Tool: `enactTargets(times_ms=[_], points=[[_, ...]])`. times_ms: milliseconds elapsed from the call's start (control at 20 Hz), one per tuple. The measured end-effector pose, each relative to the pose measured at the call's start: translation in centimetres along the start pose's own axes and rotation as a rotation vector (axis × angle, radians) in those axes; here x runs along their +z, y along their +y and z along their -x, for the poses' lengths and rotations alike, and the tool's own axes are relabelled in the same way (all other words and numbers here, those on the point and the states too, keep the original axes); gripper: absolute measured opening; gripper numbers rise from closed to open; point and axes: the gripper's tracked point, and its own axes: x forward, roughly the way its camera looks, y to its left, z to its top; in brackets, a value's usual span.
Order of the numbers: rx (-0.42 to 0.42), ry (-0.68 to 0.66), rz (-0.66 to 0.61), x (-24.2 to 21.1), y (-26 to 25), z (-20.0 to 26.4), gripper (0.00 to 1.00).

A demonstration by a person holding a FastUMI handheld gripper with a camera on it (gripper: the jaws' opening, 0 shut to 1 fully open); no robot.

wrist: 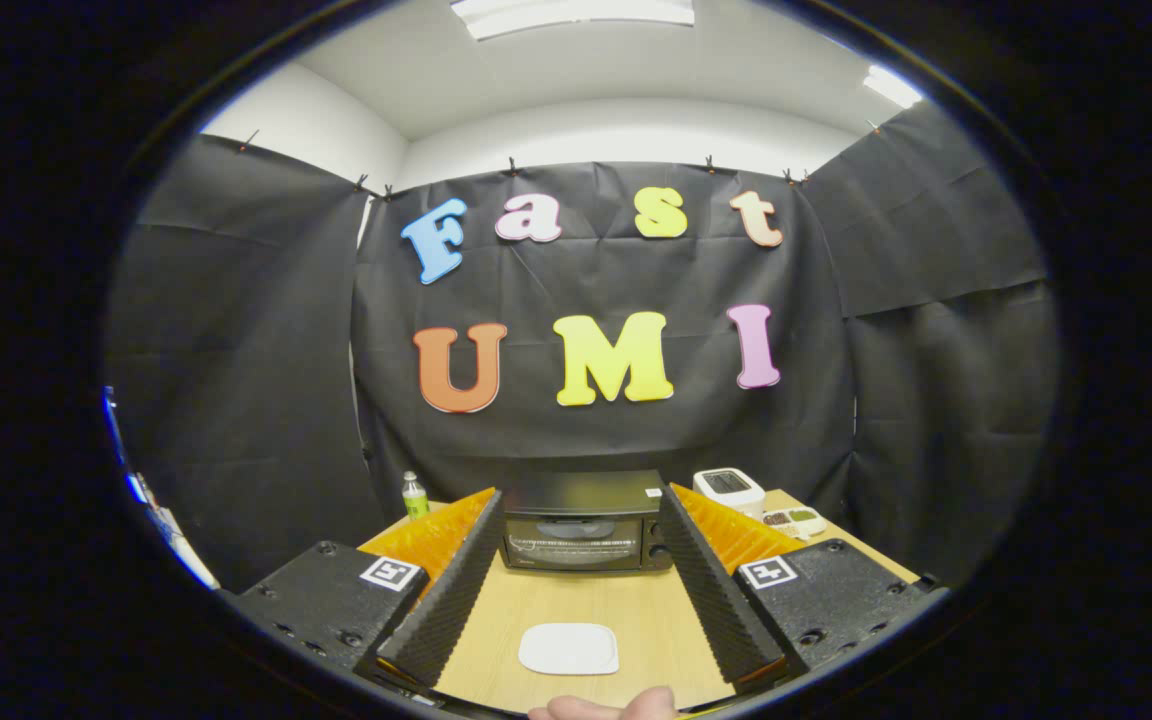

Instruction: Open the toaster oven, put the food inside, and close the toaster oven door.

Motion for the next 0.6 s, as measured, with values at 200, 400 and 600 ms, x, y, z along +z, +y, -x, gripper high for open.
enactTargets(times_ms=[200,400,600], points=[[-0.001,0.002,-0.002,0.01,0.16,0.35,1.0],[0.003,0.005,-0.004,0.02,0.48,0.49,1.0],[0.008,0.007,-0.007,-0.01,0.53,0.4,1.0]])
